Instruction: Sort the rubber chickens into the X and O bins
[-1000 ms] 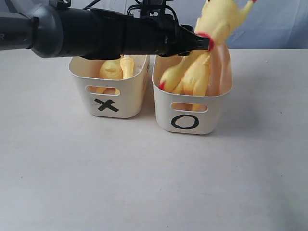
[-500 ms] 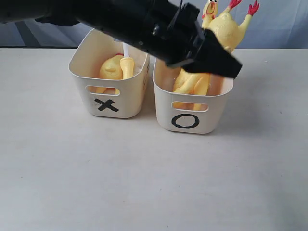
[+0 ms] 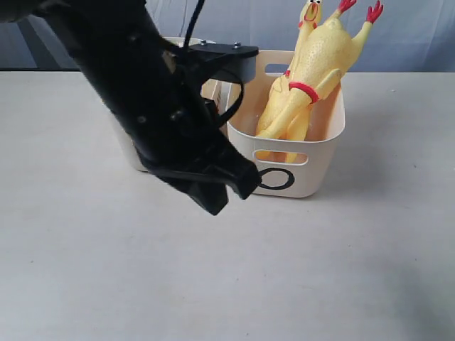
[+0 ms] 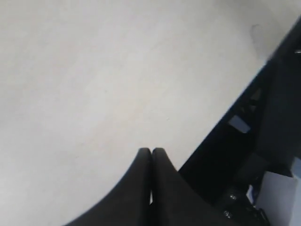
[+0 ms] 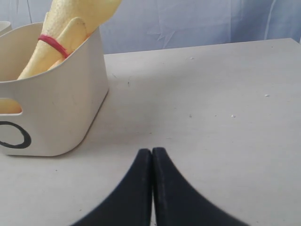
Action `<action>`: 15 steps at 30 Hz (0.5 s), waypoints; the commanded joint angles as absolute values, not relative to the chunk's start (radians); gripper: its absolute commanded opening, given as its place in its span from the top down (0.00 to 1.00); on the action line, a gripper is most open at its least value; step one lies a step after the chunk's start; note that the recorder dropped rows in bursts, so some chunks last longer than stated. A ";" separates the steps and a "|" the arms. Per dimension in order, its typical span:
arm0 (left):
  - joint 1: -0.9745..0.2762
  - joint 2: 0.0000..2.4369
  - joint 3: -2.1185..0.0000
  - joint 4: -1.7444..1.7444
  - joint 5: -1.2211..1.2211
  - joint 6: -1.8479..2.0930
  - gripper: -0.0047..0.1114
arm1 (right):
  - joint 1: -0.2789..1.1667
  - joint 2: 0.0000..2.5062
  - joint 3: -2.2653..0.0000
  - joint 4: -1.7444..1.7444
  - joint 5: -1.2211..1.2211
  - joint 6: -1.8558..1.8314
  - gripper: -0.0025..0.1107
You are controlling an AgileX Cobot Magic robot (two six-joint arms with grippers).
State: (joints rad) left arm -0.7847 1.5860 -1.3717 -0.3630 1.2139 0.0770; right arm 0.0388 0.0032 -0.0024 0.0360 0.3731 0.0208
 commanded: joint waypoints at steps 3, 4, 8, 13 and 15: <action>-0.910 1.380 -1.284 -0.210 1.221 -0.154 0.96 | 0.042 0.000 0.000 0.037 0.365 0.020 0.98; -0.935 1.323 -1.253 -0.199 1.221 -0.164 0.96 | 0.042 0.000 0.000 0.037 0.365 0.020 0.98; -0.963 1.161 -1.162 -0.206 1.221 -0.120 0.96 | 0.042 0.000 0.000 0.037 0.365 0.020 0.98; -0.963 1.068 -1.155 0.133 1.221 -0.111 0.96 | 0.042 0.000 0.000 0.037 0.365 0.020 0.98; -0.963 1.044 -1.155 0.266 1.221 -0.111 0.96 | 0.042 0.000 0.000 0.035 0.363 0.020 0.98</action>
